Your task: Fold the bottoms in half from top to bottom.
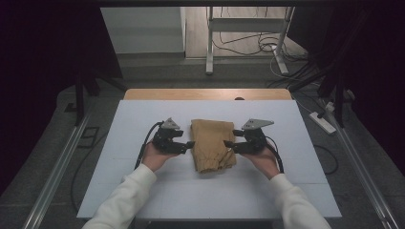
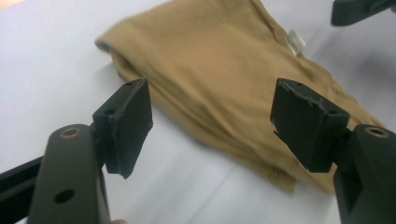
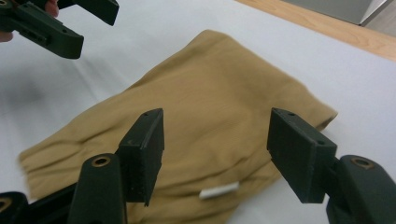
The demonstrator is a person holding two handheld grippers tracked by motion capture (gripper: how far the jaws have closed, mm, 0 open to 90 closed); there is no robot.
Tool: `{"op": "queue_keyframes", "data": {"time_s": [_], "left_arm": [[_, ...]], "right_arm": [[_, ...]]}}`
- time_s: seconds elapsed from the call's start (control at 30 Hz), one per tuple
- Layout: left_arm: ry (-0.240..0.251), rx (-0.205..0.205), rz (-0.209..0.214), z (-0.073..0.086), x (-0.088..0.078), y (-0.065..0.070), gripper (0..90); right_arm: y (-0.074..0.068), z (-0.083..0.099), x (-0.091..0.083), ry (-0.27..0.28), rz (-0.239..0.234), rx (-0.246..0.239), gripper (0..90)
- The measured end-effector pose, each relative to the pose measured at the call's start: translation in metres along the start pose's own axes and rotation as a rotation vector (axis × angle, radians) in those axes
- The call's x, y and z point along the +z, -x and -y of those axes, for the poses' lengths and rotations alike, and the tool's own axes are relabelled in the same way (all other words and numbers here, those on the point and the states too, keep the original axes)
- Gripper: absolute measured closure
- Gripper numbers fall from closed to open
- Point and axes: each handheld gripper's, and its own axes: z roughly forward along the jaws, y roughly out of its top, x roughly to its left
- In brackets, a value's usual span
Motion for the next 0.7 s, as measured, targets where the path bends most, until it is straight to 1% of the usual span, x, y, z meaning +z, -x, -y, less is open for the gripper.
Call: {"op": "queue_keyframes", "data": {"time_s": [0.07, 0.2, 0.33, 0.4, 0.57, 0.7], "left_arm": [[0.001, -0.004, 0.002, 0.007, -0.004, 0.002, 29.0], [0.001, 0.000, 0.010, 0.019, -0.013, 0.008, 28.7], [0.007, 0.004, 0.024, 0.029, -0.021, 0.014, 28.6], [0.010, 0.006, 0.026, 0.034, -0.025, 0.016, 28.4], [0.020, 0.000, 0.031, 0.047, -0.037, 0.021, 28.4], [0.035, -0.024, 0.024, 0.058, -0.050, 0.020, 28.4]], "right_arm": [[-0.003, 0.005, -0.006, 0.001, -0.007, 0.005, 36.5], [-0.007, 0.015, -0.018, -0.008, -0.001, 0.003, 36.4], [-0.010, 0.024, -0.032, -0.003, 0.007, 0.002, 36.3], [-0.011, 0.029, -0.039, 0.006, 0.015, 0.009, 36.2], [-0.010, 0.046, -0.055, -0.011, 0.028, 0.026, 36.1], [-0.007, 0.057, -0.065, -0.007, 0.033, 0.048, 35.8]]}}
